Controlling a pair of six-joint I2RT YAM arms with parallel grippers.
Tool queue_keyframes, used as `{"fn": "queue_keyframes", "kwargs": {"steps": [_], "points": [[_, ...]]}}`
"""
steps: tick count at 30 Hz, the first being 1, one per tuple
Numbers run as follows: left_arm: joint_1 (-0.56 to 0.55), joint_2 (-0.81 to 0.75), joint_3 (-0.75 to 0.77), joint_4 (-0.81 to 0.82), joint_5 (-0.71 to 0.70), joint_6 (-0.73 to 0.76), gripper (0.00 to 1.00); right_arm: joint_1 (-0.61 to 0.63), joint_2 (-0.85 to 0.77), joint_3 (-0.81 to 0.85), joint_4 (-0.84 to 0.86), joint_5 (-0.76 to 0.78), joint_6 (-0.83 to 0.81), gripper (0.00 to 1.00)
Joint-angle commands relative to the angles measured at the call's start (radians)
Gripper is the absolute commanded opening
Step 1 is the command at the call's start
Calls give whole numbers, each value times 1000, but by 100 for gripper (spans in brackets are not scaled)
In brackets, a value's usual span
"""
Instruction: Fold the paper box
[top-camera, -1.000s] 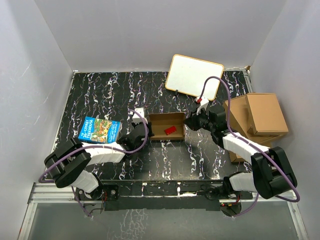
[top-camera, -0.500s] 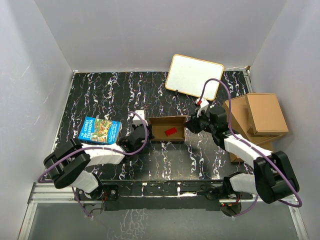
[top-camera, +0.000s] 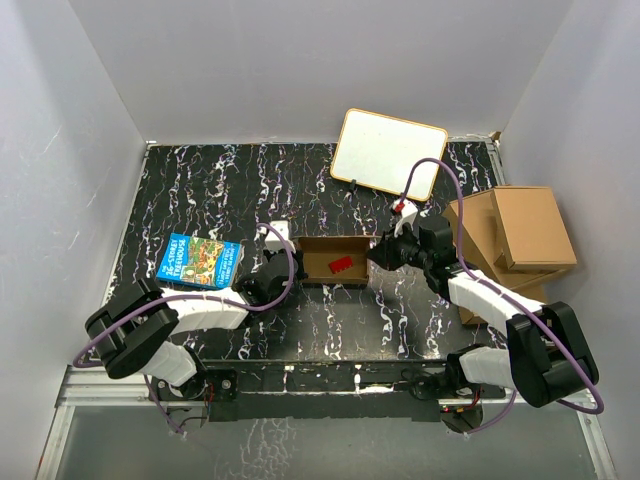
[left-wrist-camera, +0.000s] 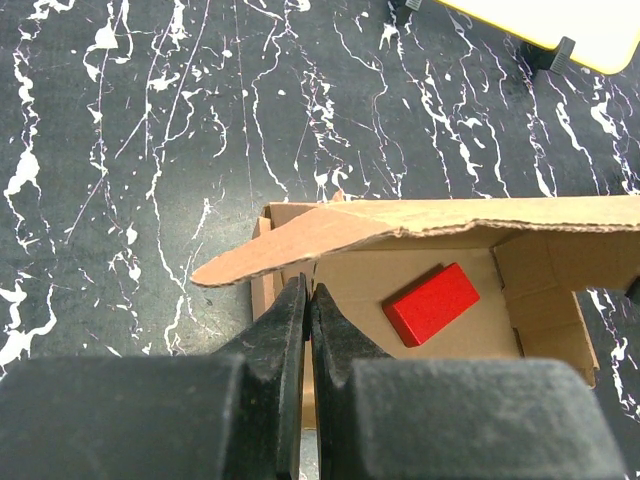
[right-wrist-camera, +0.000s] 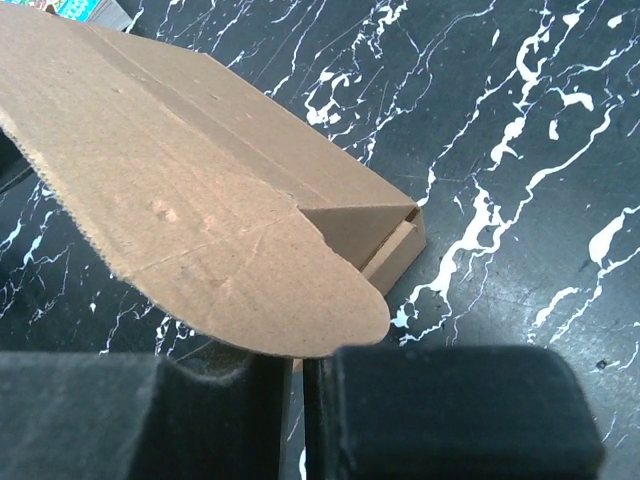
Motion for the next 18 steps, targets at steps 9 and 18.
{"fn": "queue_keyframes", "kwargs": {"steps": [9, 18], "points": [[-13, -45, -11, -53, 33, -4, 0, 8, 5, -35, -23, -19, 91, 11], [-13, -70, -14, -83, 58, -13, 2, 4, 7, -63, -8, -13, 103, 12]]}}
